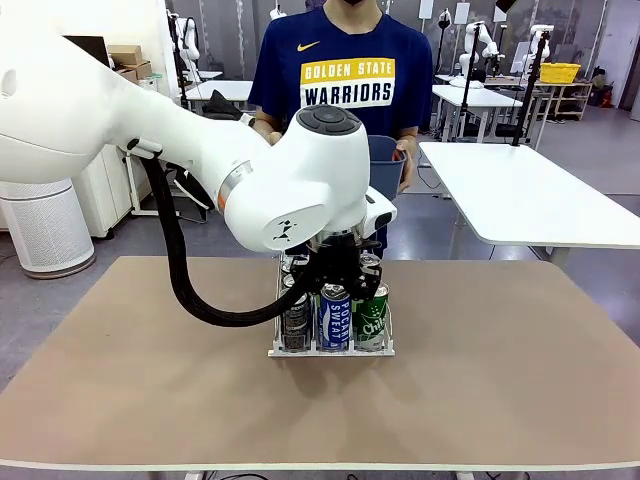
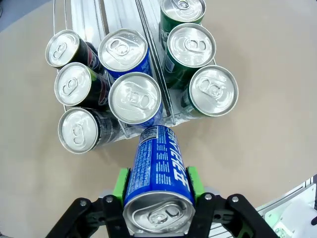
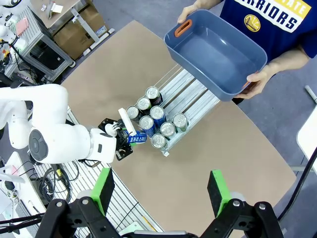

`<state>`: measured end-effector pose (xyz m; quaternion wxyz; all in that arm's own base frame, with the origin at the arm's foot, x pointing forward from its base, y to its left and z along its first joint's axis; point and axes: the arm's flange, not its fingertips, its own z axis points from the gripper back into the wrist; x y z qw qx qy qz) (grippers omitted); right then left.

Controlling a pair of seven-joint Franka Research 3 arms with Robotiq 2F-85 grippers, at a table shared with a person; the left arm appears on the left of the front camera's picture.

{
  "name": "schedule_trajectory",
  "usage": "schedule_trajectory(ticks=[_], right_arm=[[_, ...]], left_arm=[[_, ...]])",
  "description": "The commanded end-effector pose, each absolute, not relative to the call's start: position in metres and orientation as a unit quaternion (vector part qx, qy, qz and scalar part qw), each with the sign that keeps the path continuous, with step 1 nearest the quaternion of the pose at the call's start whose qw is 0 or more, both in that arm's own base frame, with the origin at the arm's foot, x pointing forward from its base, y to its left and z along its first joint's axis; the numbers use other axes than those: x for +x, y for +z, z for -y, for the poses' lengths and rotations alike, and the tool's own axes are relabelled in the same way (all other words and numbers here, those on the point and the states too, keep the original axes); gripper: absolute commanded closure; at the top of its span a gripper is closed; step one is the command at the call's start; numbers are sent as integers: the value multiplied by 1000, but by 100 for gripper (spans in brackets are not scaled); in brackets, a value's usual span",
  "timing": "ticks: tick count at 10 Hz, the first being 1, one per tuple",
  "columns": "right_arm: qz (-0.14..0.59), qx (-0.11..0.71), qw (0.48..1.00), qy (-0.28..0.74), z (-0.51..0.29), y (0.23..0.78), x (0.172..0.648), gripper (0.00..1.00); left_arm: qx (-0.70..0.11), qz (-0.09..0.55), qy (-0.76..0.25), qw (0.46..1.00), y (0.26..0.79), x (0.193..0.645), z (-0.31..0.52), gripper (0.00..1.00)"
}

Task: Fill the beverage cans into the dispenser.
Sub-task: Place the picked Ionic drink in the line of the Automatic Can Dispenser with the same cans.

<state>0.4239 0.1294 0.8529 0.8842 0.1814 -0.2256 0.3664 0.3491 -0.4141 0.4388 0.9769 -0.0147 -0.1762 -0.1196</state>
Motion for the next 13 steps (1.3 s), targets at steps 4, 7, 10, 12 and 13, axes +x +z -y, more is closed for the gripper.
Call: schedule_trajectory(ticks=[4,7,10,12,13], right_arm=[[223,187,884,365,-129,853,423,0],[223,187,884,365,-129,853,423,0],[223,187,884,365,-129,853,423,0],[223,187,884,365,-129,853,423,0],[223,187,884,365,-129,853,423,0]], left_arm=[[-25,226,-78,971,436,389,402,43],[-25,226,-68,972,430,410,400,43],[-29,221,-62,973,422,424,399,43],[-35,200,-68,977,414,430,397,43],[-39,188,-66,979,409,433,399,43]])
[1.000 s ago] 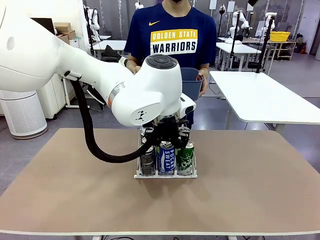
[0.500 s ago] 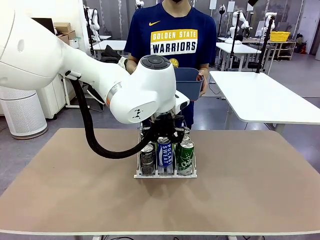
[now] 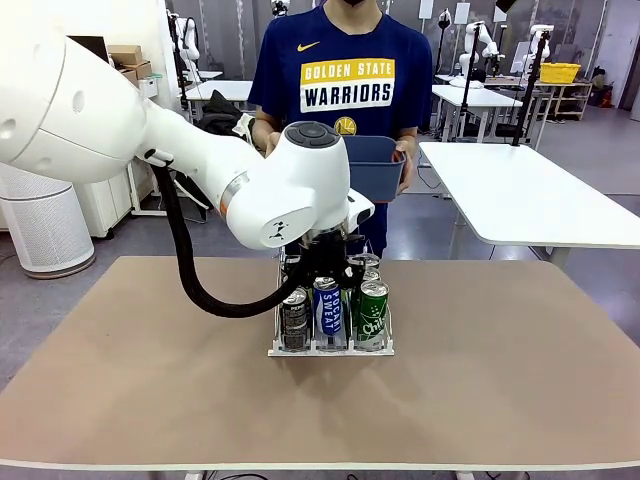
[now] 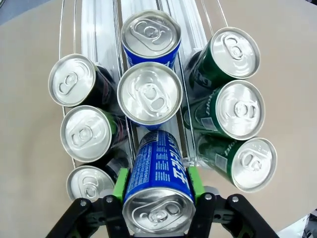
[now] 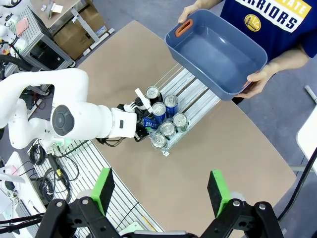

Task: Fill the beverage cans into the dispenser.
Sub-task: Place the picked Ionic drink in the line of the Automatic Can Dispenser with the same cans.

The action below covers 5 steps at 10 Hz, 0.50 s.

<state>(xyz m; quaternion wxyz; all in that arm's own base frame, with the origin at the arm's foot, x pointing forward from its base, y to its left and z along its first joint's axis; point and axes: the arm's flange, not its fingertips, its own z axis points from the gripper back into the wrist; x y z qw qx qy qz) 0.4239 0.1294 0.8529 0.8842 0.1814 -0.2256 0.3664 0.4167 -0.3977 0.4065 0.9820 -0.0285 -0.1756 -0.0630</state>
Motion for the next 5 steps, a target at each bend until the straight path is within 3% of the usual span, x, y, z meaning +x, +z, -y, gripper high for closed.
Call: schedule_trajectory(ticks=[1,5], right_arm=[[223,187,884,365,-129,853,423,0],[223,187,884,365,-129,853,423,0]], left_arm=[[-42,173,-66,982,406,436,399,43],[-44,119,-60,990,395,444,398,43]])
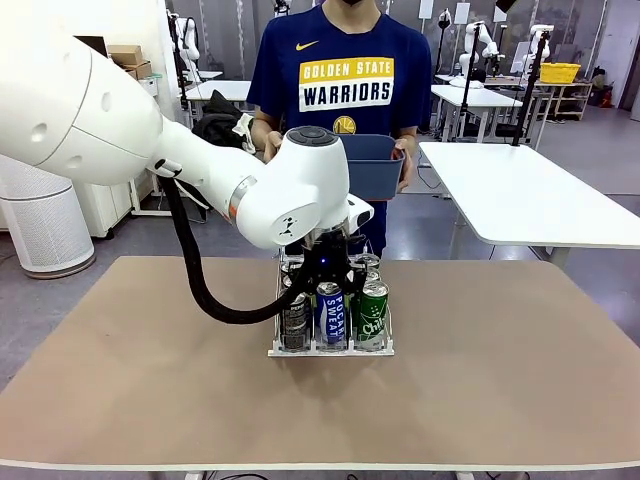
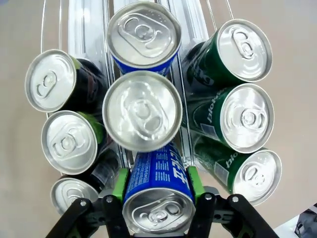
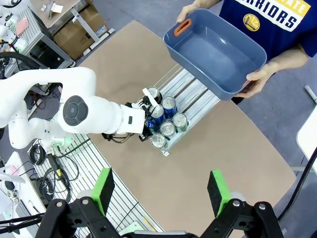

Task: Fill the beverage cans into the dispenser.
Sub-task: Place the picked Ionic drink in the line of the Automatic Can Dispenser with the same cans.

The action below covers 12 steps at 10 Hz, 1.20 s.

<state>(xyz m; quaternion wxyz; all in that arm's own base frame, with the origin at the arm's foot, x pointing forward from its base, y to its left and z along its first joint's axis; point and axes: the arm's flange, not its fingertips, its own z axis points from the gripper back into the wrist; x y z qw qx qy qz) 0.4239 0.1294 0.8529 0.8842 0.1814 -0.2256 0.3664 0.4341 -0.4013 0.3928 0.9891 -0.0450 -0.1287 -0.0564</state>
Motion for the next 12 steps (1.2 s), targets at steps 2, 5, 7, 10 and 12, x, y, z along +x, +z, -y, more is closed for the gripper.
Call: schedule_trajectory(ticks=[2,5,7,10,12], right_arm=[[223,187,884,365,-129,853,423,0],[223,187,884,365,-129,853,423,0],[223,187,884,365,-129,853,423,0],[223,187,884,365,-129,853,423,0],[223,187,884,365,-129,853,423,0]], left_arm=[[-46,96,-54,993,392,445,400,43],[-34,80,-66,994,394,444,400,43],[-43,95,-48,993,389,438,402,43],[-39,102,-51,993,399,435,401,24],[-38,109,-40,993,418,429,401,20]])
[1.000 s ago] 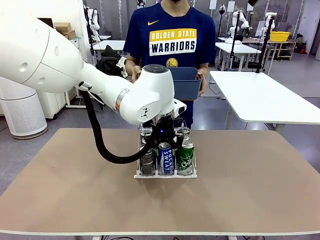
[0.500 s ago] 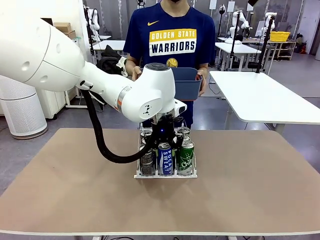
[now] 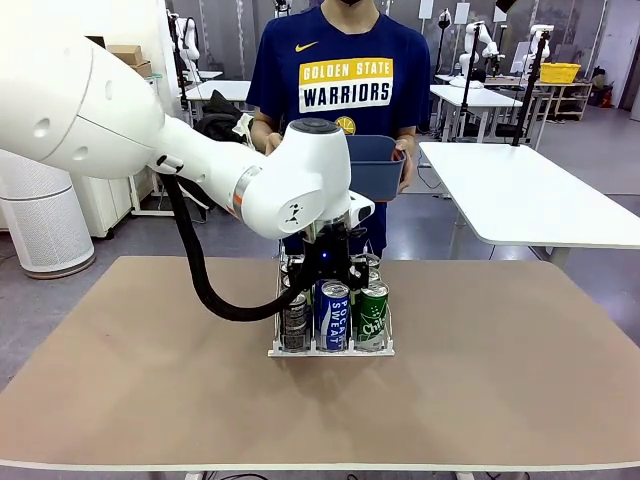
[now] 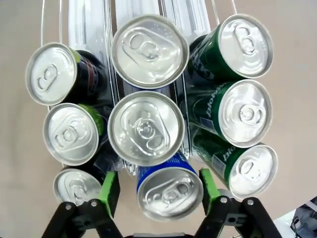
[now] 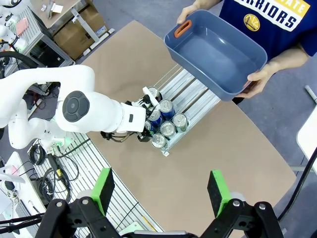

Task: Fill the beverage cans into the dispenser.
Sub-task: Place the picked Ionic drink in the line of the Automatic Can Dispenser with the same cans.

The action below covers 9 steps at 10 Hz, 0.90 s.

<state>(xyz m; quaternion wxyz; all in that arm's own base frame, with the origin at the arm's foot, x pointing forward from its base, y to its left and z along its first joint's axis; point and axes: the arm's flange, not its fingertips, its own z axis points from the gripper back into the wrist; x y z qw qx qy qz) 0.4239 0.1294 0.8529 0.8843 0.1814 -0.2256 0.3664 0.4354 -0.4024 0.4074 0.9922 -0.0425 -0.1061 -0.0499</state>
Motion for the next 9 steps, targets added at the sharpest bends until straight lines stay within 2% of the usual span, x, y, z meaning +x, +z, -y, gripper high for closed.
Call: schedule_trajectory(ticks=[1,5,6,9], right_arm=[[223,187,884,365,-129,853,423,0],[223,187,884,365,-129,853,423,0],[223,187,884,365,-129,853,423,0],[223,187,884,365,-129,853,423,0]], left_arm=[[-42,106,-35,993,427,425,401,0],[-38,137,-24,990,454,401,399,0],[-40,126,-42,990,447,420,401,0],[-40,126,-42,990,447,420,401,0]])
